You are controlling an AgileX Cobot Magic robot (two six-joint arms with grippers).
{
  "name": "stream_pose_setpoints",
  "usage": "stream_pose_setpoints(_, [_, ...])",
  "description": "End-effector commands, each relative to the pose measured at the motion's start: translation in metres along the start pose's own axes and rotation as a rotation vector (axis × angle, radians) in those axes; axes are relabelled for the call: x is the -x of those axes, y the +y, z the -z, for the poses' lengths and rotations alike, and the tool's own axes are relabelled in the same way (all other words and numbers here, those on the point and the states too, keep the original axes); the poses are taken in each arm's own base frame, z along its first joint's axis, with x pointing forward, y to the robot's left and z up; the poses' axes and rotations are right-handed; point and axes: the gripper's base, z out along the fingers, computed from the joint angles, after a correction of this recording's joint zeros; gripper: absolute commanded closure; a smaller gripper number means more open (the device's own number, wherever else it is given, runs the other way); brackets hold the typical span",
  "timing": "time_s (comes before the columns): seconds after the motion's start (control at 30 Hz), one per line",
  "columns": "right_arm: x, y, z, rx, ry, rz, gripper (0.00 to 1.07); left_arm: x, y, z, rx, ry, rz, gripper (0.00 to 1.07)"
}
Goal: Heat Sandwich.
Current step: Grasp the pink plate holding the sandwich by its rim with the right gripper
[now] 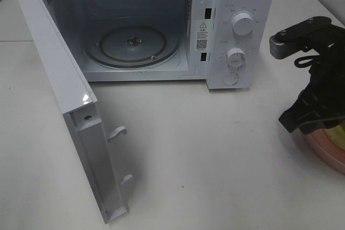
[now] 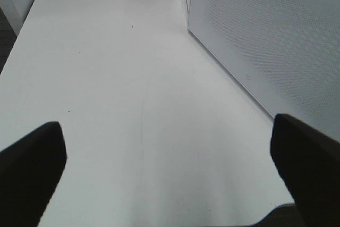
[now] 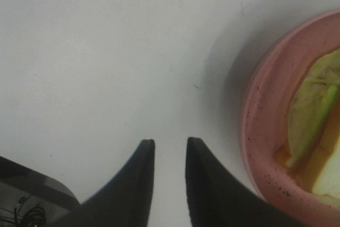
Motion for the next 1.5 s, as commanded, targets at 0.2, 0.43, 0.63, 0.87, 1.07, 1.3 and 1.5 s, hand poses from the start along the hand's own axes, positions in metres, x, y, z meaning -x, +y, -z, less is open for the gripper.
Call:
stream_pose_setpoints(0.2, [0.001, -0.019, 0.004, -0.038, -0.013, -0.053, 0.21, 0.0, 0.0, 0.002, 0.003, -0.027, -0.001, 0.07])
stream_pose_setpoints(0.43, [-0.002, -0.032, 0.003, -0.062, -0.002, -0.078, 0.08, 0.0, 0.0, 0.002, 0.003, -0.027, -0.001, 0.07])
stream_pose_setpoints(0.63, [-0.004, -0.043, 0.003, -0.072, -0.005, -0.154, 0.14, 0.0, 0.0, 0.002, 0.003, -0.027, -0.001, 0.07])
stream_pose_setpoints(0.87, [-0.006, -0.057, -0.003, -0.083, 0.007, -0.234, 0.16, 0.0, 0.0, 0.002, 0.003, -0.027, -0.001, 0.07])
stream_pose_setpoints(1.07, [-0.002, -0.064, -0.022, -0.08, 0.042, -0.255, 0.18, 0.0, 0.0, 0.002, 0.003, -0.027, -0.001, 0.07])
stream_pose_setpoints(1.3, [0.004, -0.065, -0.043, -0.074, 0.078, -0.249, 0.19, 0.0, 0.0, 0.002, 0.003, -0.027, -0.001, 0.07])
stream_pose_setpoints(1.5, [0.006, -0.068, -0.064, -0.092, 0.124, -0.248, 0.2, 0.0, 0.0, 0.002, 0.003, -0.027, -0.001, 0.07])
